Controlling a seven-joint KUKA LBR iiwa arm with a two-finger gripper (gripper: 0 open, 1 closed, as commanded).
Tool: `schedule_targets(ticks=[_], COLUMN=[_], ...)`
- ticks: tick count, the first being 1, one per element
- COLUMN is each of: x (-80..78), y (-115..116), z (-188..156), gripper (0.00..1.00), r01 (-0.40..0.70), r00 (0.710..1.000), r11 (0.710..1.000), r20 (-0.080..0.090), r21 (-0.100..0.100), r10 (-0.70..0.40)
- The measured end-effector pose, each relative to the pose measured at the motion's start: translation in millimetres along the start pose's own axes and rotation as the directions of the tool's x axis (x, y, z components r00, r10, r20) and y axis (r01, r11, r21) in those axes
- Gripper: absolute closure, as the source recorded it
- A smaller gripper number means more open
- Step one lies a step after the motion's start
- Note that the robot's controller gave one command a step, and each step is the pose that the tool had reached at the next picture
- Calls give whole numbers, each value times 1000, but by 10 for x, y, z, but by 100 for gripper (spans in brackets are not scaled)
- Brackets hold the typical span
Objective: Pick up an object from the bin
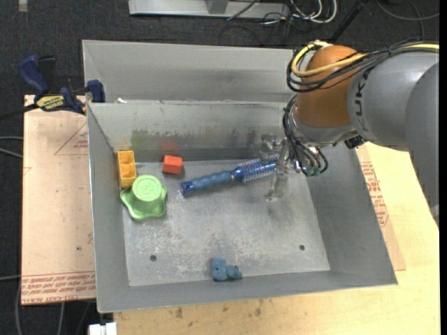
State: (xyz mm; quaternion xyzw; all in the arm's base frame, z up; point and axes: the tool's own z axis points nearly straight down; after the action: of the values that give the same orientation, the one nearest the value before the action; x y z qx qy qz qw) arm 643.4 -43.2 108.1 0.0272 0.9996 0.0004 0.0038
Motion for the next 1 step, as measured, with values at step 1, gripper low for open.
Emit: schedule_targets(ticks=[1], x=[-77], y=[67], z=[222], gripper=[0], r01=[-185], r00=[983], r11=[983], r20=[2], r21=[-1], r10=[185])
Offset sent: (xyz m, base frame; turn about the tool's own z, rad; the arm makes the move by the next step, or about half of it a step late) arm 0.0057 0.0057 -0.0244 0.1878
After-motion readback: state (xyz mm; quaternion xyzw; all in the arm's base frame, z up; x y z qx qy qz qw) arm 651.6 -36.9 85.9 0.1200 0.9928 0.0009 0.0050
